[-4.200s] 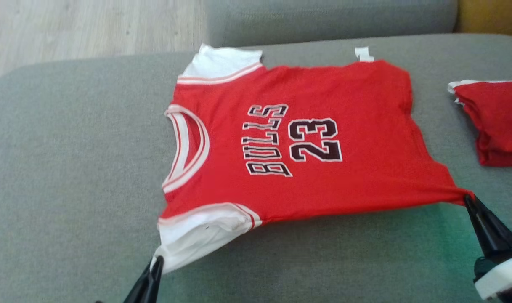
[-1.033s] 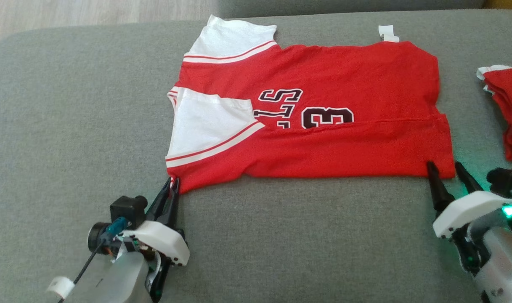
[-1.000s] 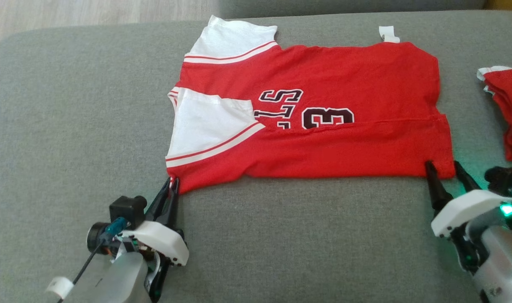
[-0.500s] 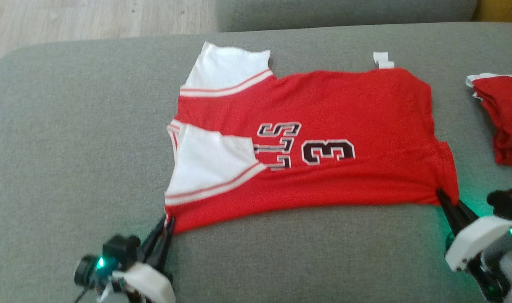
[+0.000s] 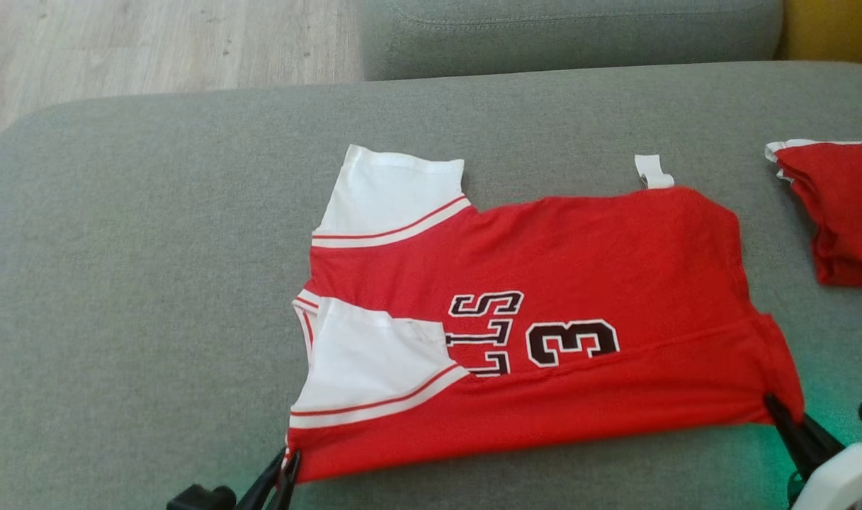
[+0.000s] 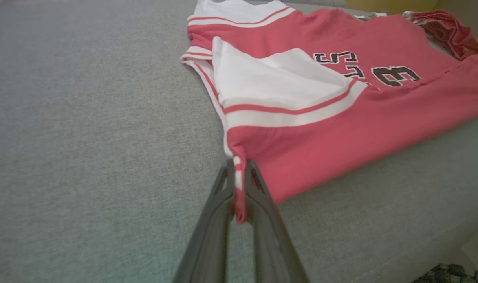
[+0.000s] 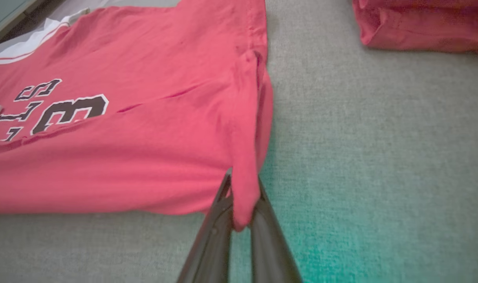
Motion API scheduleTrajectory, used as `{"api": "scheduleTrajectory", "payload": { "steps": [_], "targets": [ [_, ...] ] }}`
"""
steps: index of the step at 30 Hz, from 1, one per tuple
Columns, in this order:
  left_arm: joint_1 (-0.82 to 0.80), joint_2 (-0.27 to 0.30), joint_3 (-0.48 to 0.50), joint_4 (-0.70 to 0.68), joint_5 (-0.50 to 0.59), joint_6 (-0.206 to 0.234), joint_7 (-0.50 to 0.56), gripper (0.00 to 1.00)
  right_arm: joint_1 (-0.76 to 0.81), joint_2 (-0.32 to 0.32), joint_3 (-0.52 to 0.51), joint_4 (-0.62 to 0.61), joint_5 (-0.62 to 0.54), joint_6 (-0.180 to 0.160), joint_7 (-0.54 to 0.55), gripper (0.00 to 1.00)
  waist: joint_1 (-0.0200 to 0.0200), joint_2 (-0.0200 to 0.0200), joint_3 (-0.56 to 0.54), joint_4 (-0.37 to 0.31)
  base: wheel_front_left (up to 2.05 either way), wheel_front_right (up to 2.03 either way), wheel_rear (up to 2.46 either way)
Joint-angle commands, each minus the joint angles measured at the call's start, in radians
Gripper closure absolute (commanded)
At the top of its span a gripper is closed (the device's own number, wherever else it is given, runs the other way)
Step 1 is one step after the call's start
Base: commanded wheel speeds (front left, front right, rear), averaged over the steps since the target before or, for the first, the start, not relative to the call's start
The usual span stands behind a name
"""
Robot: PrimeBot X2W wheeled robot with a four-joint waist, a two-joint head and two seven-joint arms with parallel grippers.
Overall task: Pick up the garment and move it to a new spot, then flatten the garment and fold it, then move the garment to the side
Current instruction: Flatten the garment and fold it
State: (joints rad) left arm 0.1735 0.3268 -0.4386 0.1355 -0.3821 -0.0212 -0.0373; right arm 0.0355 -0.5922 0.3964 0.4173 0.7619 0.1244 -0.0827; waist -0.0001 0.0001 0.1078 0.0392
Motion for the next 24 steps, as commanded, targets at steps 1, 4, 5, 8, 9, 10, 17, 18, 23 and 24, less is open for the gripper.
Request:
{"api": "scheduleTrajectory", "payload": {
  "steps": [1, 4, 5, 8, 9, 10, 17, 18, 23, 24],
  "targets": [
    [-0.012, 0.037, 0.051, -0.056, -0.015, 0.016, 0.02, 1.0, 0.018, -0.056, -0.024, -0.033, -0.002, 0.006, 0.014, 1.0, 0.0001, -0.0001, -0.003, 0.0, 0.0, 0.0, 0.0],
    [0.009, 0.045, 0.032, -0.079, -0.024, 0.012, 0.072, 1.0, 0.042, -0.042, -0.039, -0.057, -0.012, 0.006, 0.054, 1.0, 0.0001, -0.0001, -0.006, -0.002, 0.0, 0.0, 0.0],
    [0.012, 0.047, 0.023, -0.078, -0.023, 0.01, 0.089, 1.0, 0.047, -0.035, -0.045, -0.06, -0.013, 0.006, 0.067, 1.0, 0.0001, -0.0001, -0.006, -0.003, 0.0, 0.0, 0.0],
    [0.009, 0.037, 0.007, -0.076, -0.016, 0.017, 0.099, 1.0, 0.054, -0.016, -0.077, -0.061, -0.029, 0.006, 0.086, 0.0, 0.0001, -0.0001, -0.008, -0.005, 0.0, 0.0, 0.0],
    [0.006, 0.032, 0.003, -0.074, -0.014, 0.019, 0.1, 0.99, 0.055, -0.009, -0.091, -0.063, -0.039, 0.006, 0.085, 0.0, 0.0001, -0.0001, -0.009, -0.006, 0.0, 0.0, 0.0],
    [0.002, 0.027, 0.0, -0.071, -0.013, 0.022, 0.1, 0.51, 0.057, -0.003, -0.102, -0.068, -0.046, 0.006, 0.085, 0.0, 0.0001, -0.0001, -0.01, -0.007, 0.0, 0.0, 0.0],
    [-0.121, 0.051, 0.025, -0.132, 0.009, 0.021, 0.113, 0.0, 0.07, 0.006, -0.186, -0.17, -0.098, 0.006, 0.082, 0.0, 0.0001, -0.0001, 0.002, -0.025, 0.0, 0.0, 0.0],
    [-0.163, 0.063, 0.032, -0.139, 0.015, 0.013, 0.123, 0.0, 0.066, 0.011, -0.195, -0.182, -0.106, 0.006, 0.086, 0.0, 0.0001, -0.0001, 0.011, -0.028, 0.0, 0.0, 0.0],
    [-0.453, 0.099, 0.041, -0.122, 0.009, -0.064, 0.219, 0.0, 0.027, 0.033, -0.203, -0.231, -0.15, 0.006, 0.115, 0.0, 0.0001, -0.0001, 0.069, -0.049, 0.0, 0.0, 0.0],
    [-0.519, 0.102, 0.037, -0.1, 0.004, -0.075, 0.238, 0.0, 0.017, 0.037, -0.202, -0.24, -0.157, 0.006, 0.122, 0.0, 0.0001, -0.0001, 0.082, -0.055, 0.0, 0.0, 0.0]
  ]
}}
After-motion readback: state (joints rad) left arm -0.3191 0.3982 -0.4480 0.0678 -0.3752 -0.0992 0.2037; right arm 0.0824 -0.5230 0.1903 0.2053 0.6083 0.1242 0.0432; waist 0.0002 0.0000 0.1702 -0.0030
